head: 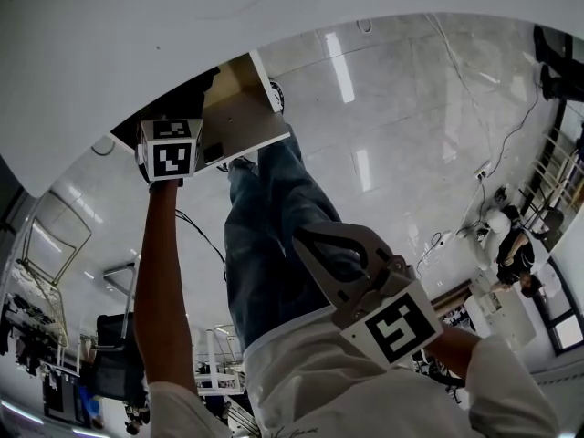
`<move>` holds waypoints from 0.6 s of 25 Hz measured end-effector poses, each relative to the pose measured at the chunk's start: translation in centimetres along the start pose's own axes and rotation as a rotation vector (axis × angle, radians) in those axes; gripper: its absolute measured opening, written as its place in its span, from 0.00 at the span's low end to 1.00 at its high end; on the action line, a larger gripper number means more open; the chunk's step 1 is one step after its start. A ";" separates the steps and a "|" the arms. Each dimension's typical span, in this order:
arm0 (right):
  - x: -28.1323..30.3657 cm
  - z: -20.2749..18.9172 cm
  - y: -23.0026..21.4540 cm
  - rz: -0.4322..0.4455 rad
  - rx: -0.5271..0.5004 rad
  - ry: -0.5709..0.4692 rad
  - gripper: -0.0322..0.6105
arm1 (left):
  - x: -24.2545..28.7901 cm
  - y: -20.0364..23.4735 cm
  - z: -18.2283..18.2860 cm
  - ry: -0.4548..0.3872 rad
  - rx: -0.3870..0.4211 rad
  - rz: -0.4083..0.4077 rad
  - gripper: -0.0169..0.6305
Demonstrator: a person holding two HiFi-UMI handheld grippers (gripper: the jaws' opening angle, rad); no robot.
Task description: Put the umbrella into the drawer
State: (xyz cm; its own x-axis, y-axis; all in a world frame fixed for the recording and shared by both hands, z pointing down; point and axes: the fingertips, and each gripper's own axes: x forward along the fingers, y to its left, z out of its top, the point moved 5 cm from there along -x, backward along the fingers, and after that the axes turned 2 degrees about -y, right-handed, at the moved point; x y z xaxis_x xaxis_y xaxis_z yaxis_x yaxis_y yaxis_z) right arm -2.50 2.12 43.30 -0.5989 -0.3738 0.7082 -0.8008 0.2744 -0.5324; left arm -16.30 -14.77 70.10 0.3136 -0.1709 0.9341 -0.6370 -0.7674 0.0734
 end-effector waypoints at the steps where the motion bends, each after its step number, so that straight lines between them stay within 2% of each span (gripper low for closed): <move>1: 0.0 0.0 -0.1 -0.002 -0.004 0.003 0.06 | 0.2 -0.1 0.0 0.003 0.011 0.001 0.45; 15: 0.6 0.8 0.4 -0.016 -0.003 0.006 0.06 | 1.2 -1.8 -1.1 0.054 0.123 0.022 0.49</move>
State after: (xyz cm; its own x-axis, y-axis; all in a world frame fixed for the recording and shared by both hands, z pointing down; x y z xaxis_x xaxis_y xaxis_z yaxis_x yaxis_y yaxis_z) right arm -3.17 1.32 43.12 -0.5862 -0.3730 0.7192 -0.8102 0.2715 -0.5195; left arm -15.62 -12.92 71.45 0.2601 -0.1577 0.9526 -0.5511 -0.8344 0.0123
